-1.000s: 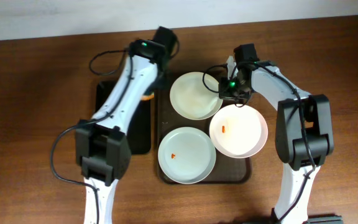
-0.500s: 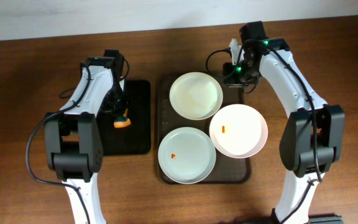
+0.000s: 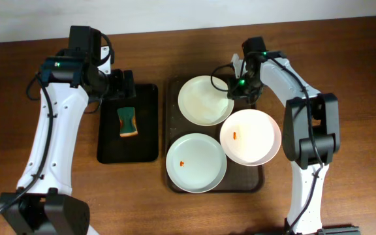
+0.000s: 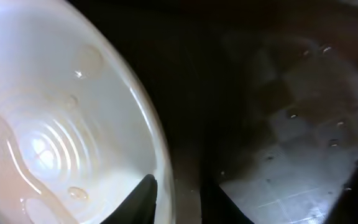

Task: Clean dirty plates on tray and stack at the side
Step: 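Return the sponge to the black tray with the left gripper, then lift the cleaned plate with the right gripper and place it right of tray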

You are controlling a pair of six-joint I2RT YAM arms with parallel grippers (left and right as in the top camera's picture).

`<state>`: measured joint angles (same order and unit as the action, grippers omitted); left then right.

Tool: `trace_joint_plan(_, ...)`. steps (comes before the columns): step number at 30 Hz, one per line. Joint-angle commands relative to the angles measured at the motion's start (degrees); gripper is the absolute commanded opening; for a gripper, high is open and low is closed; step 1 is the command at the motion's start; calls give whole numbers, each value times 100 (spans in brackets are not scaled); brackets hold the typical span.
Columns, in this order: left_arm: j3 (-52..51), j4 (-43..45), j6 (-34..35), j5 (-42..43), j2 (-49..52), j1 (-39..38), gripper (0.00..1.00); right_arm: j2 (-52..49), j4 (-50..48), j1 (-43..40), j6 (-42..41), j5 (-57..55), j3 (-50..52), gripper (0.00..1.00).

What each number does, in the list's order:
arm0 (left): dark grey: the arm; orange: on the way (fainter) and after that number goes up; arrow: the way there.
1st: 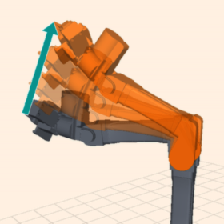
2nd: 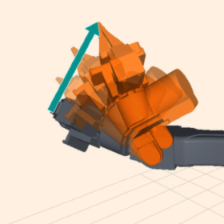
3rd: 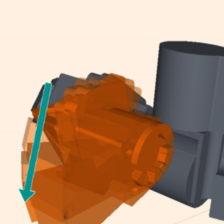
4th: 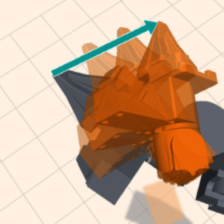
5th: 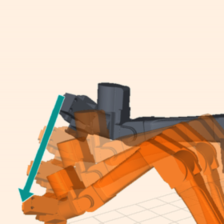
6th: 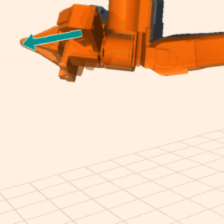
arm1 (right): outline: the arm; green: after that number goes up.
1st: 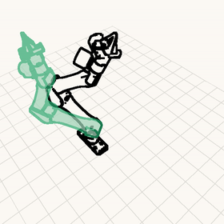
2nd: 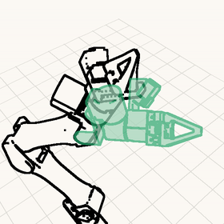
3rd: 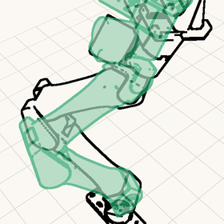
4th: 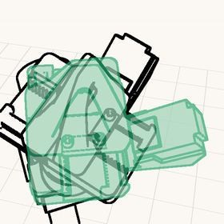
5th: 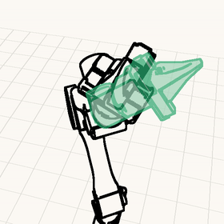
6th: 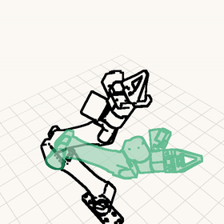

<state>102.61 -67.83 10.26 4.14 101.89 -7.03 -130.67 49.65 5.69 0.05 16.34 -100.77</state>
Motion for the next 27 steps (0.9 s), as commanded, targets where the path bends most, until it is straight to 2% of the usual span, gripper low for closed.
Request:
trace_joint_plan(1, 7, 9, -13, 39, -35, 33, 96, -39, 90, 33, 15, -55, 70, 17)
trace_joint_plan(2, 7, 9, -13, 39, -35, 33, 95, -39, 66, 35, 15, -55, 103, 15)
trace_joint_plan(3, 7, 0, -15, 39, -35, 33, 95, -39, 48, 35, 13, -52, 120, 4)
trace_joint_plan(8, 7, -48, -120, -15, -299, 35, 89, 396, 31, 31, -92, -52, -74, 4)
trace_joint_plan(11, 7, -31, -122, -393, -723, 44, 93, 1021, 109, 103, -92, -57, -151, 4)
trace_joint_plan(12, 7, -33, -120, -568, -870, 44, 100, 1292, 111, 181, -90, -70, -151, 4)
trace_joint_plan(13, 7, -33, -120, -667, -940, 44, 100, 1482, 114, 267, -90, -188, -151, 4)
trace_joint_plan(18, 7, -85, -120, -743, -977, 44, 100, 1902, 107, 1167, -2, -1635, -151, 4)
trace_joint_plan(24, 7, -127, -120, -743, -977, 44, 100, 1875, -433, 2271, -4, -1735, -149, 4)
trace_joint_plan(27, 7, -166, -120, -743, -977, 44, 100, 1679, -852, 2776, -2, -2785, -140, 4)
